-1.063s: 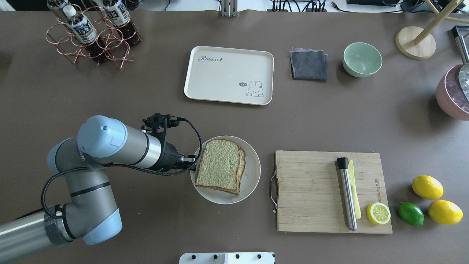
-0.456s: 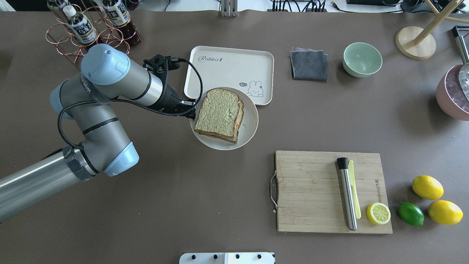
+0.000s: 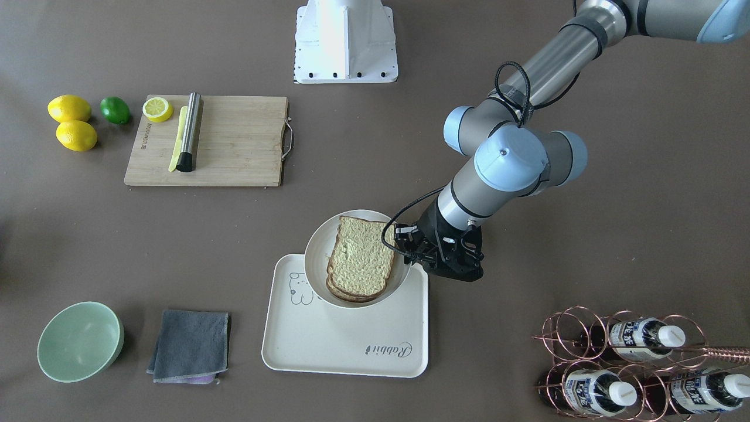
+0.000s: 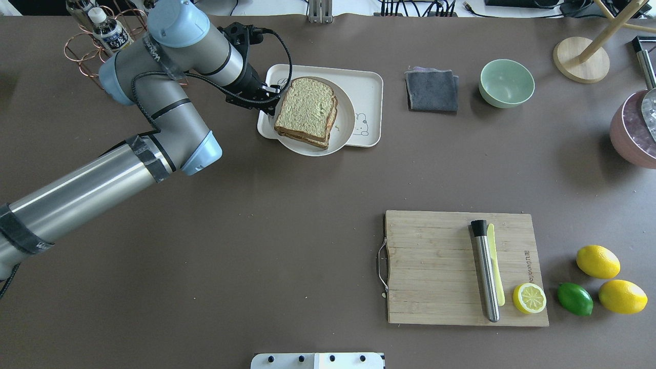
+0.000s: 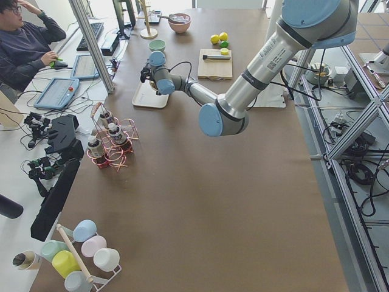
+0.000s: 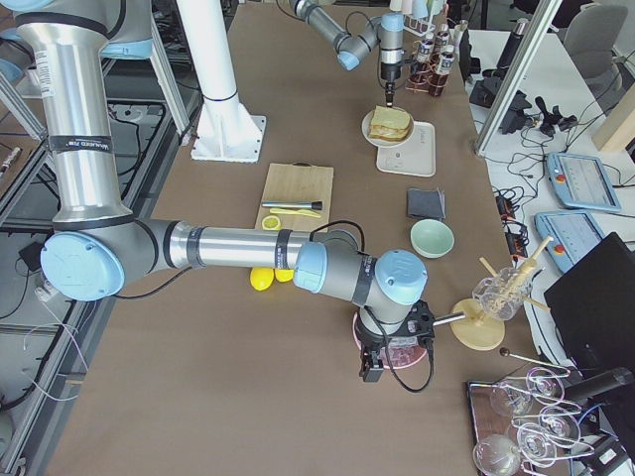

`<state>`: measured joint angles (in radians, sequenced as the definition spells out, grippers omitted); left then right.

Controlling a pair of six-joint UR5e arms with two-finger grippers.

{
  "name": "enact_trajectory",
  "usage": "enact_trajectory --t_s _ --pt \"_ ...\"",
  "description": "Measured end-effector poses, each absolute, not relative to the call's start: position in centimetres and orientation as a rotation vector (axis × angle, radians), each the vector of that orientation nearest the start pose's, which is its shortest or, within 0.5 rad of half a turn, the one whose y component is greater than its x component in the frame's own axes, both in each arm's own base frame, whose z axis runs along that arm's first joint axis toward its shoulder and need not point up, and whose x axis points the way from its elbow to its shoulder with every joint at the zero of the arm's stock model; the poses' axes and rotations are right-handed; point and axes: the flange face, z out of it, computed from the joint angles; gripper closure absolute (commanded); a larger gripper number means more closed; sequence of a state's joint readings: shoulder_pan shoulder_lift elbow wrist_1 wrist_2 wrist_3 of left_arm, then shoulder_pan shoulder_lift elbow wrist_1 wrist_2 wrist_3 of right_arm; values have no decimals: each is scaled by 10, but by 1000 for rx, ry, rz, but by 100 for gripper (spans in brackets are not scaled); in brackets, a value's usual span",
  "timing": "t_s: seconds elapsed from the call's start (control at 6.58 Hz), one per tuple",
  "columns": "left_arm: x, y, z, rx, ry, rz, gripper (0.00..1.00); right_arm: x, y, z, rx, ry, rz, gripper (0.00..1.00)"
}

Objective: Make sandwich and place on tray
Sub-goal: 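Carry the plate with the left gripper onto the rabbit-print tray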

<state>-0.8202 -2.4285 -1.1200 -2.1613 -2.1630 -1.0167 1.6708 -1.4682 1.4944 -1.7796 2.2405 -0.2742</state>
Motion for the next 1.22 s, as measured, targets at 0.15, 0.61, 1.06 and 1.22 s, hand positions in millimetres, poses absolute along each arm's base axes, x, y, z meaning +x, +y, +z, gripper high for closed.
enact_trajectory --t_s 0.15,0.61,1.06,1.22 --pt "502 -670 243 200 1058 54 100 123 -510 670 -49 -690 -106 0" --pt "533 -684 240 249 1029 62 12 122 -506 674 -55 -693 -104 0" --pt "541 -677 229 300 1049 86 3 122 -504 675 -57 -694 -103 0" --pt "531 -675 223 322 1062 86 2 122 -504 675 -58 -694 -102 0"
